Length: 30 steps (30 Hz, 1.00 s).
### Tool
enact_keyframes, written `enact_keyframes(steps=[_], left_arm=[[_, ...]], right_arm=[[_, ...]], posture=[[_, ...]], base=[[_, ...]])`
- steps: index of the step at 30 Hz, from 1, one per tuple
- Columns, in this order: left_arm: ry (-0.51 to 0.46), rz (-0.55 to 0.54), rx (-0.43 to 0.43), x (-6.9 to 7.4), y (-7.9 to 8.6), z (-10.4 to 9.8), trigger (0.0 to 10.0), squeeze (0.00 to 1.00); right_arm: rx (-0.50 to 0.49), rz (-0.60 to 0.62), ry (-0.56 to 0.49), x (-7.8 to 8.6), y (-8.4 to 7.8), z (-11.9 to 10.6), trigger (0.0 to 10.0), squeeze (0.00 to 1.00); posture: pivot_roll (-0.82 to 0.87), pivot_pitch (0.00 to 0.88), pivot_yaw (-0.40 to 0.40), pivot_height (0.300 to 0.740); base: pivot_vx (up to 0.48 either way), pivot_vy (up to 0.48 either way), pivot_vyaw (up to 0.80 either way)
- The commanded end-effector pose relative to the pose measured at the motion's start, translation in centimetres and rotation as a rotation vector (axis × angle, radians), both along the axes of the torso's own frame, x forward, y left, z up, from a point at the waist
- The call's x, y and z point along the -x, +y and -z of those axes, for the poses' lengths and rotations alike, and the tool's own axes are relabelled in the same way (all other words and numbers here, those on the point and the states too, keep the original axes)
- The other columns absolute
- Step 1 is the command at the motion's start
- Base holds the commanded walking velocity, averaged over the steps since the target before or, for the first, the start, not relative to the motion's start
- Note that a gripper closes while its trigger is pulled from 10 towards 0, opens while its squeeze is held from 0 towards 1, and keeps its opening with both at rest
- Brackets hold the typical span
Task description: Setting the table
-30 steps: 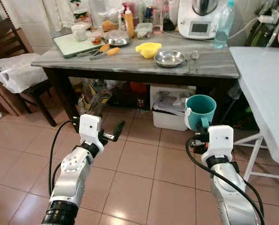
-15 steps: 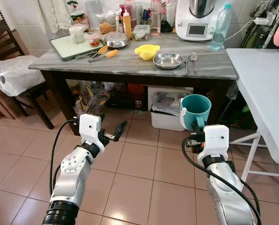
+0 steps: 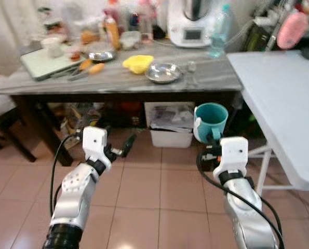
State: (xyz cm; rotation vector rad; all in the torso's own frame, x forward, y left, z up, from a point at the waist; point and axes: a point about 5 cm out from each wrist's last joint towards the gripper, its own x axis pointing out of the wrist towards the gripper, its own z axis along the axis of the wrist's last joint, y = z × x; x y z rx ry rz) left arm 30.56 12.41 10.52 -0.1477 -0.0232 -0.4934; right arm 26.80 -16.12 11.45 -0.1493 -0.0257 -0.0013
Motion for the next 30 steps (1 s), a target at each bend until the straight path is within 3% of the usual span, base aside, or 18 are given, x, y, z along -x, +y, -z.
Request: enact_keyframes(steps=[1,10,25,30], left_arm=[[-0.012,-0.011,-0.019,-0.11,0.98,-0.36,10.0,0.00],[-0.010,-0.001,-0.019,-0.08,0.83,-0.35,10.0,0.00],[-0.010,0.006,-0.022,-0.12,0.78,-0.41,10.0,0.00],[-0.009,0.011,-0.023,-0.08,0.70,-0.42,10.0,0.00]], right_arm=[[-0.019,-0.010,-0.047,-0.24,0.60,-1.03,10.0,0.00],[0.000,-0.019,-0.049,-0.24,0.74,-1.07,10.0,0.00],[0.000,-0.020,-0.050,-0.20,0.90,-1.05,10.0,0.00],[-0.002,-0.018,-0.048,-0.19,0.88,-1.00,10.0,0.00]], posture=[[-0.09,0.005,0.077,0.740],[-0.09,0.007,0.080,0.740],[-0.09,0.009,0.086,0.740],[-0.09,0.010,0.086,0.740]], base=[[0.311,0.000,-0.69],[0.311,0.000,-0.18],[0.379,0.000,0.75],[0.427,0.000,0.00]])
